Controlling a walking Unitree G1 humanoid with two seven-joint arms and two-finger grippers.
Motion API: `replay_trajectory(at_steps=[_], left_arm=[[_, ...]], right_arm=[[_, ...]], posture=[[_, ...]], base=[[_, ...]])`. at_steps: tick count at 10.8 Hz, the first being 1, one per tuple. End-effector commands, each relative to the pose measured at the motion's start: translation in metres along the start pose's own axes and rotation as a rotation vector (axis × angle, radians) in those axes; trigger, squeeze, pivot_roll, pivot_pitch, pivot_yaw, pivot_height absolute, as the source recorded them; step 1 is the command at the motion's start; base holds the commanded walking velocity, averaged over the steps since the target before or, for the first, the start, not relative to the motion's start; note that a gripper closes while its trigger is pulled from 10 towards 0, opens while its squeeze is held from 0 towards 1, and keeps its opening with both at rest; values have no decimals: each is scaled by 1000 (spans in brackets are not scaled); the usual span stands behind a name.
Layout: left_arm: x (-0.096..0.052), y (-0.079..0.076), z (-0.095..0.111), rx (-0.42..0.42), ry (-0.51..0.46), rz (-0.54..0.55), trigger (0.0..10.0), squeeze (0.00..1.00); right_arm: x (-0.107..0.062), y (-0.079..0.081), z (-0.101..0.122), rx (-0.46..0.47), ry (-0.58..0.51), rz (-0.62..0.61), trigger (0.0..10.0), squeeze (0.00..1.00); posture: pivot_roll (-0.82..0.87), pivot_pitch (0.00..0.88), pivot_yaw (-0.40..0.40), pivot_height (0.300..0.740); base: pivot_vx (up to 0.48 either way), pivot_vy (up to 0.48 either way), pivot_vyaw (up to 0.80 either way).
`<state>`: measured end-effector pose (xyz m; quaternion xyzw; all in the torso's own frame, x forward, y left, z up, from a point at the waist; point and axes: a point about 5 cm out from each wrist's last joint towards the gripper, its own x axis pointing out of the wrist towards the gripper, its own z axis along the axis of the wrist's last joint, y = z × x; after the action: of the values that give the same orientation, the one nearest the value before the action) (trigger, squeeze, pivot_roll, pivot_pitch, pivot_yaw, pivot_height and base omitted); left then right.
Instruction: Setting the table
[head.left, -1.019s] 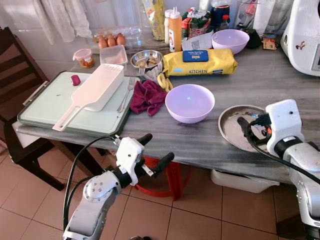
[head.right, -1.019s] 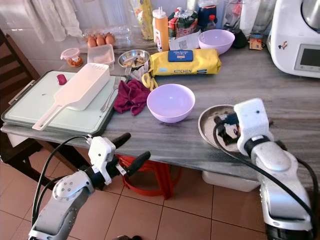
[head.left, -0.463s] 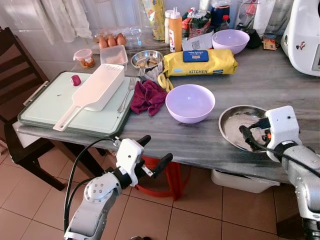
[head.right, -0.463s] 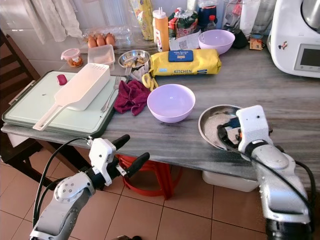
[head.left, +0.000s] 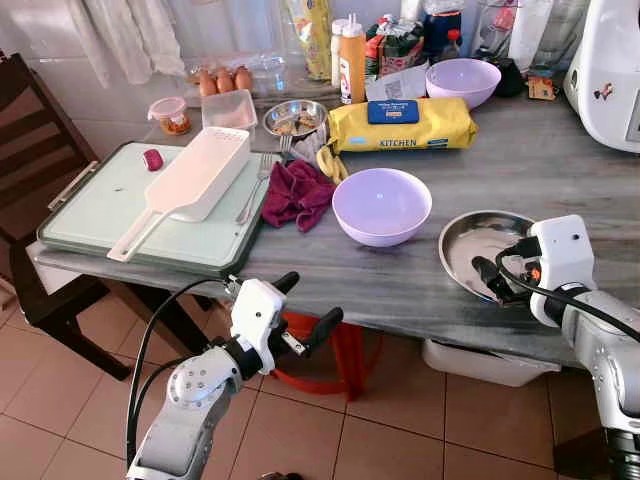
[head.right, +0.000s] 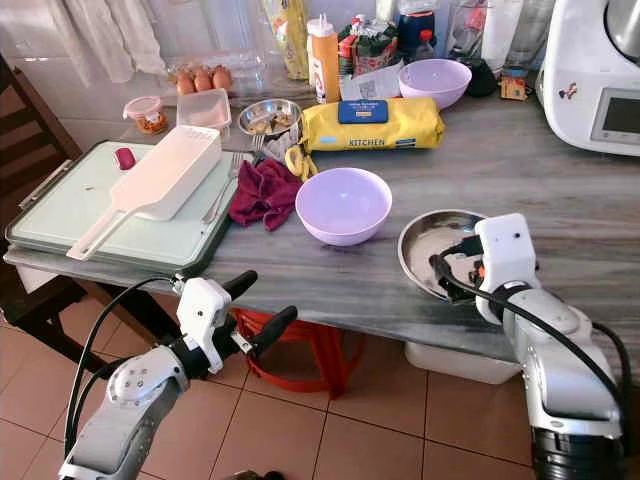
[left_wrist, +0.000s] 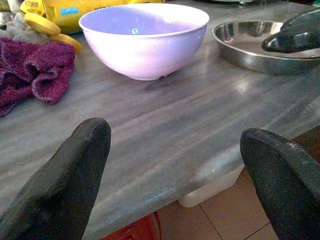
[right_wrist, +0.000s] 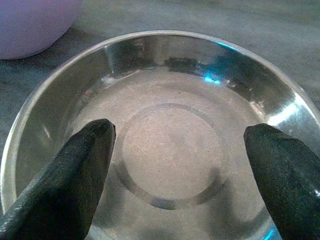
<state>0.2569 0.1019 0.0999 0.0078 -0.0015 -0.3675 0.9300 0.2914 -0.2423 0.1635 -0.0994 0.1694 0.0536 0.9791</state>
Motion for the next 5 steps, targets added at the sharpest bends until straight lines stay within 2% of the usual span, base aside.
replay_trajectory(at_steps=[1, 5], left_arm=[[-3, 0, 2, 21, 7, 2, 10000, 0], [-4, 0, 2, 24, 11, 6, 10000, 0]], right_arm=[[1, 5, 0, 18, 17, 34, 10000, 1000], [3, 14, -9, 40, 64, 82, 10000, 1000]], posture=[[-163, 113, 101, 740], [-163, 116, 99, 740]], base=[[0, 0, 0], [0, 0, 0]])
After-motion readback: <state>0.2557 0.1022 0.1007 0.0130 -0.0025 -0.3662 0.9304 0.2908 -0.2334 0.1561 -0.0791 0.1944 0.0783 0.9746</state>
